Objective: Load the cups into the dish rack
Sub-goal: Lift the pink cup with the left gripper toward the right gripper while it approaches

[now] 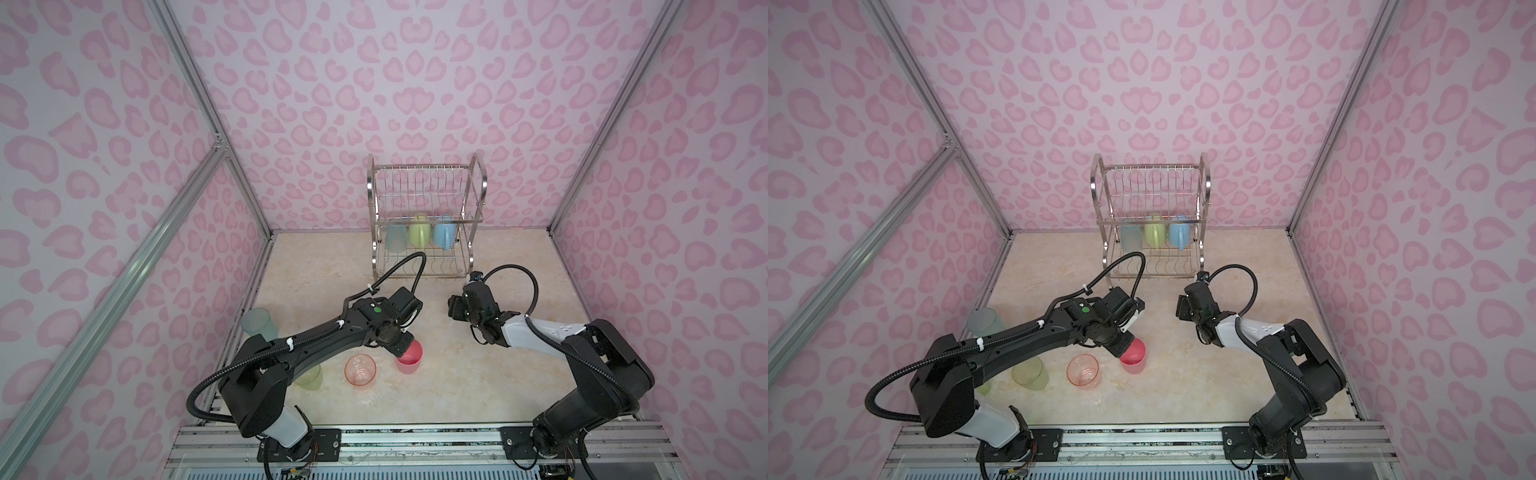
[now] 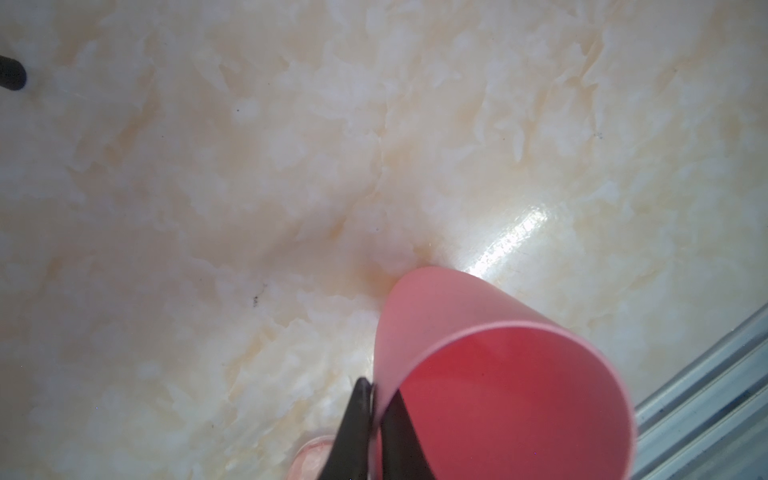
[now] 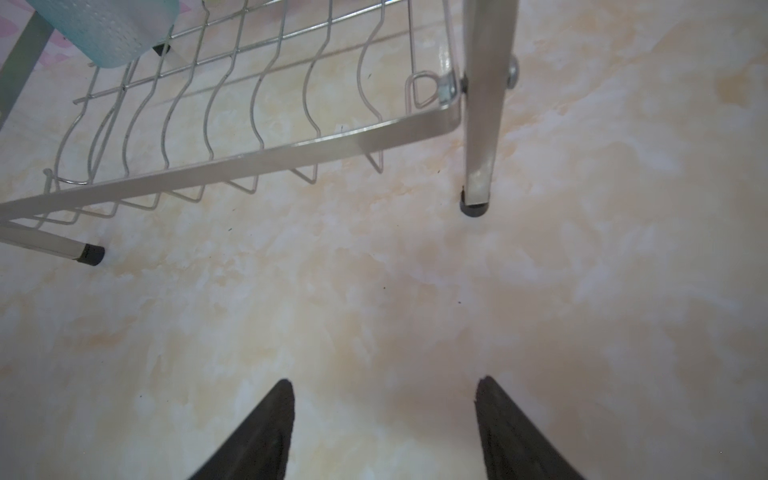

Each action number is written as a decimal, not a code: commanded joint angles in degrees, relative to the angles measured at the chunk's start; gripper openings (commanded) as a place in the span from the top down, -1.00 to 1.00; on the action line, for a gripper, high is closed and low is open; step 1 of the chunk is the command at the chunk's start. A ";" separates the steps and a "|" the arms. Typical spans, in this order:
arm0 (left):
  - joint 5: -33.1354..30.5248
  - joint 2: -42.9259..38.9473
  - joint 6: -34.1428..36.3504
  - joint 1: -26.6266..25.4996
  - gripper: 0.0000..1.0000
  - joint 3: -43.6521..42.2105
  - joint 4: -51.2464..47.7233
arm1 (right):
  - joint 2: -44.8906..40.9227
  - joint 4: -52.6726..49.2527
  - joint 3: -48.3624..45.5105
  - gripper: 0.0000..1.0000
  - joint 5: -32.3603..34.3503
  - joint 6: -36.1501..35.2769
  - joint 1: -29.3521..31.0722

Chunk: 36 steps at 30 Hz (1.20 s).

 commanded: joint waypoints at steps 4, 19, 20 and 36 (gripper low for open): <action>-0.20 -3.53 -0.94 0.17 0.86 -0.04 2.29 | -1.65 0.55 -0.32 -0.39 0.72 -0.11 0.38; 17.64 -12.89 -18.63 16.35 0.89 -7.42 21.62 | -8.14 -2.47 1.14 -0.40 -0.82 3.29 0.78; 18.95 -13.47 -20.44 17.37 0.89 -8.55 24.50 | -8.32 -3.59 1.73 -0.40 -1.35 4.39 0.80; 23.21 -16.01 -27.04 22.14 0.90 -24.93 64.07 | -9.00 -15.30 14.67 -0.49 -13.15 25.57 -0.16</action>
